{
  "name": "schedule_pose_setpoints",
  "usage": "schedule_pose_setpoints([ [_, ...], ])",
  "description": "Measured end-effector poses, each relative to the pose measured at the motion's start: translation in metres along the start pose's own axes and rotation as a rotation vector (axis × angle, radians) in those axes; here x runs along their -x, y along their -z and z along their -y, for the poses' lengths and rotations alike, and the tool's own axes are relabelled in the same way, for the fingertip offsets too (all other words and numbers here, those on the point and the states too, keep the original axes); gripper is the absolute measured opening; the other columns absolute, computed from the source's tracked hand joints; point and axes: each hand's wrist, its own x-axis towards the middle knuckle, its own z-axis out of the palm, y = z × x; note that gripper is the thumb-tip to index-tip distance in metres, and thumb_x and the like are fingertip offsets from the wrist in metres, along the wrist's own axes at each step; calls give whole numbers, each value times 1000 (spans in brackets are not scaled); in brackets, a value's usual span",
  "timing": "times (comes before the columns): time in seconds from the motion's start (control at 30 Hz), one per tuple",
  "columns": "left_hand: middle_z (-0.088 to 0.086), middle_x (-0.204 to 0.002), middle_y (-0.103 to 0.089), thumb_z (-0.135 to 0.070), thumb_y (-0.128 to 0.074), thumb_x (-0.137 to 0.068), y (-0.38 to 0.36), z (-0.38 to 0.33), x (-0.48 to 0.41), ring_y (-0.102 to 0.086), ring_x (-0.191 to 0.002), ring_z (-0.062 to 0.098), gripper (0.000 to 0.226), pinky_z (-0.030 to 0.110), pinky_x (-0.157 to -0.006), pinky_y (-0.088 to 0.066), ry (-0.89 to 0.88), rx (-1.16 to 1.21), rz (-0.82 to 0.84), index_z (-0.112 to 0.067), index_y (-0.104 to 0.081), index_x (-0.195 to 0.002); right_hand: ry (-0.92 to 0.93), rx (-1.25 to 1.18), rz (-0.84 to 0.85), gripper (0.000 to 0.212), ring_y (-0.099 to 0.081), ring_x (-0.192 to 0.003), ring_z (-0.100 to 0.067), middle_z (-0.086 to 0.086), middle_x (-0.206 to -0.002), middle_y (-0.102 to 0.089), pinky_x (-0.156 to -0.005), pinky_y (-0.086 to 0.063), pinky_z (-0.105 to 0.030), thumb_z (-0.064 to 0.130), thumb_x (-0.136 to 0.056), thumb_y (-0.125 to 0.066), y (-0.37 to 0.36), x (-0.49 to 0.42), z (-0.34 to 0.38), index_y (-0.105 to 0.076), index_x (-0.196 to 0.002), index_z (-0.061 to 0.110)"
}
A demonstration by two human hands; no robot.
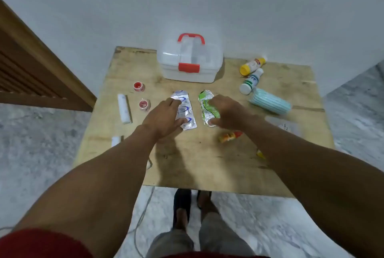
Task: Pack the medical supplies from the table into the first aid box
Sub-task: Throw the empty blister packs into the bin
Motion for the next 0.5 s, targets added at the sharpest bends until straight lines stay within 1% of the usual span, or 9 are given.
schedule_pose_setpoints([
  [0.07, 11, -143, -44, -43, -67, -86, 0, 5, -8, -45, -127, 31, 69, 36, -95, -40, 28, 38, -23, -8, -42, -140, 48, 30, 18, 66, -53, -115, -38, -20, -129, -56, -97, -42, -40, 28, -77, -81, -1, -12, -2, -55, -131, -1],
  [0.13, 9, -148, -40, -43, -68, -85, -1, 6, -11, -41, -130, 29, 71, 36, -98, -39, 47, 42, -28, -9, -40, -141, 43, 43, 56, 71, -54, -115, -38, -18, -130, -55, -96, -46, -43, 32, -74, -82, 0, -22, -1, -54, -132, 1],
  [0.23, 8, -152, -34, -45, -67, -85, -5, 7, -19, -38, -134, 28, 76, 35, -101, -37, 22, 28, 15, -10, -35, -145, 47, 39, 74, 86, -46, -128, -36, -13, -146, -45, -103, -44, -46, 39, -74, -81, -4, -32, -5, -43, -144, 7],
  [0.27, 9, -154, -32, -46, -67, -85, -6, 8, -21, -35, -136, 29, 80, 36, -104, -35, 14, 2, 32, -9, -32, -147, 42, 57, 97, 87, -44, -130, -35, -12, -149, -42, -106, -42, -45, 40, -75, -80, -3, -34, -3, -41, -146, 8],
  [0.37, 10, -157, -27, -48, -67, -84, -15, 14, -26, -28, -140, 30, 90, 42, -109, -36, 27, -119, 81, -8, -24, -152, 60, 76, 106, 84, -48, -124, -37, -14, -142, -49, -105, -39, -39, 44, -74, -78, -7, -46, -7, -45, -142, 7],
  [0.43, 11, -152, -35, -46, -68, -83, -20, 14, -28, -34, -134, 32, 86, 44, -102, -41, 43, -156, 52, -10, -30, -151, 55, 68, 107, 85, -48, -124, -35, -14, -144, -48, -105, -35, -36, 45, -75, -77, -7, -49, -8, -44, -143, 7],
  [0.5, 10, -142, -44, -41, -68, -82, -21, 13, -31, -41, -124, 34, 71, 45, -94, -45, 41, -182, 14, -14, -44, -142, 44, 58, 106, 82, -47, -124, -34, -13, -147, -45, -105, -36, -35, 45, -77, -76, -6, -49, -10, -45, -143, 8],
])
